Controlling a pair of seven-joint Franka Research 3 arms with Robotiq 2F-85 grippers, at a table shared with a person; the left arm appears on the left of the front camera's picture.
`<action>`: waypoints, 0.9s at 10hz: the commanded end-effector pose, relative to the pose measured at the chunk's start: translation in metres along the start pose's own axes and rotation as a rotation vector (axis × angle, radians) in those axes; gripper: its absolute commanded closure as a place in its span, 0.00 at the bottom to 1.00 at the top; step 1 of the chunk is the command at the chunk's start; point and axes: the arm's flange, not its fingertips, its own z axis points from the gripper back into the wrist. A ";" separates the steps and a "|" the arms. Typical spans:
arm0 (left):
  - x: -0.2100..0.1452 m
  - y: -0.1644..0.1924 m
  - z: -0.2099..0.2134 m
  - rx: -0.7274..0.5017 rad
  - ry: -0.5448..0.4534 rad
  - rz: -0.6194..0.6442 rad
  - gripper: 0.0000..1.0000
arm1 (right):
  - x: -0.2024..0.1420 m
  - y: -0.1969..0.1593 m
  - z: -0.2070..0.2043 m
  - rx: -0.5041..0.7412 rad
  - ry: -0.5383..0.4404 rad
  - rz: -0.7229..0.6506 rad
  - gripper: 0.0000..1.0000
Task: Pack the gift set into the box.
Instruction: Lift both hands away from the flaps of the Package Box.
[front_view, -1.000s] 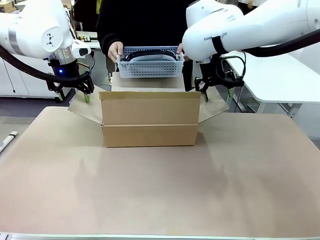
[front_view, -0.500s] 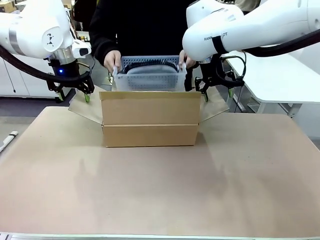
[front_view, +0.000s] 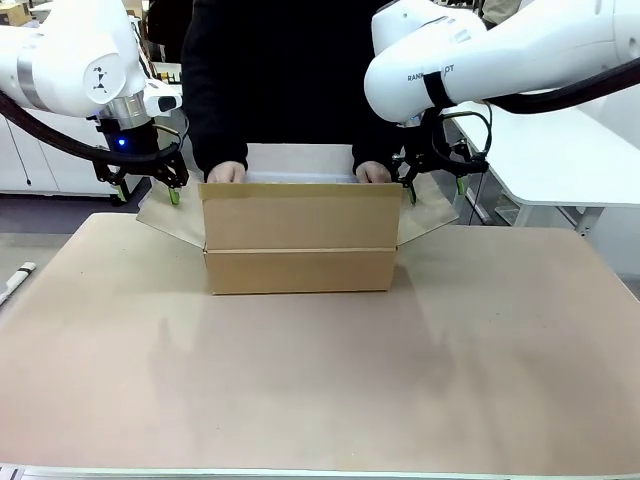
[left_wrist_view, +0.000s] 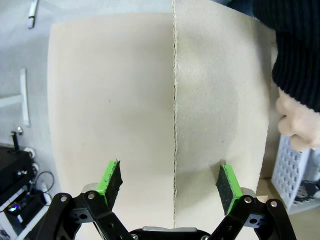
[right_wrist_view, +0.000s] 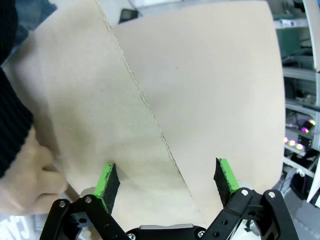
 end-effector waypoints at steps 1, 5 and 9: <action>-0.001 0.000 0.002 0.020 0.001 0.013 0.00 | 0.001 -0.002 0.001 -0.012 -0.007 0.009 0.00; -0.001 0.000 0.002 0.020 0.001 0.013 0.00 | 0.001 -0.002 0.001 -0.012 -0.007 0.009 0.00; -0.001 0.000 0.002 0.020 0.001 0.013 0.00 | 0.001 -0.002 0.001 -0.012 -0.007 0.009 0.00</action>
